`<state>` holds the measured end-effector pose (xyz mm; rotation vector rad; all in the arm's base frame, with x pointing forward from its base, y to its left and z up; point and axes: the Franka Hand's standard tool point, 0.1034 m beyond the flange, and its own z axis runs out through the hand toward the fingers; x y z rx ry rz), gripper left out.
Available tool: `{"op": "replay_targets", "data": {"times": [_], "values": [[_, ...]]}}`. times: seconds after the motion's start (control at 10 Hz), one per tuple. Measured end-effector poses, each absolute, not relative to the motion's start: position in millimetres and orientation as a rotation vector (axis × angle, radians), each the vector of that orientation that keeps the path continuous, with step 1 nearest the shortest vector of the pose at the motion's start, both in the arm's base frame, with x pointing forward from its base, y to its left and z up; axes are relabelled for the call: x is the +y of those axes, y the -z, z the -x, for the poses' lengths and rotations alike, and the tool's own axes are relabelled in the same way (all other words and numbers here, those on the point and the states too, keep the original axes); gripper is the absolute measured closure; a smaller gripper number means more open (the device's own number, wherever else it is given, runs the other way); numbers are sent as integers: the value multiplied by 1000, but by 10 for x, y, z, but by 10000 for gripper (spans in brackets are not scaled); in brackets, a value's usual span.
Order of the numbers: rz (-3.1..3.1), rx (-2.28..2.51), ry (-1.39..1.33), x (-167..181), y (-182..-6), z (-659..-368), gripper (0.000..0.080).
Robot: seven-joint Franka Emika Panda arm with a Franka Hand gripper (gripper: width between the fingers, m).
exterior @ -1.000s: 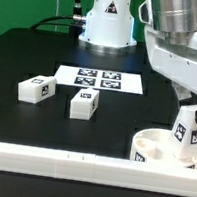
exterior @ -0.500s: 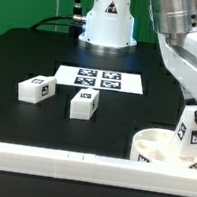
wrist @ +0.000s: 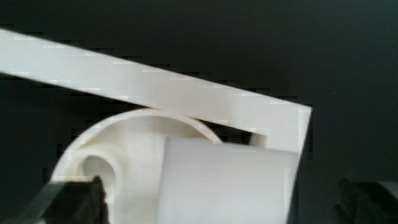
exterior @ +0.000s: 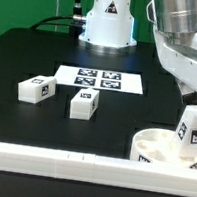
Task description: Assemble stool
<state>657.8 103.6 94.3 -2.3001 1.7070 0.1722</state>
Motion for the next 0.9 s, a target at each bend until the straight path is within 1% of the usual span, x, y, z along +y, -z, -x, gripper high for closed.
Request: {"op": "replay_targets", "data": {"times": [0.2, 0.3, 0.4, 0.6, 0.9], "values": [[2475, 1419, -133, 1058, -1059, -6597, 151], [2518, 1333, -115, 1062, -1073, -6602, 151], [2546, 1279, -111, 1060, -1046, -6592, 151], [2648, 1041, -73, 1058, -1043, -6591, 151], [2831, 506, 26, 1058, -1103, -6618, 151]]}}
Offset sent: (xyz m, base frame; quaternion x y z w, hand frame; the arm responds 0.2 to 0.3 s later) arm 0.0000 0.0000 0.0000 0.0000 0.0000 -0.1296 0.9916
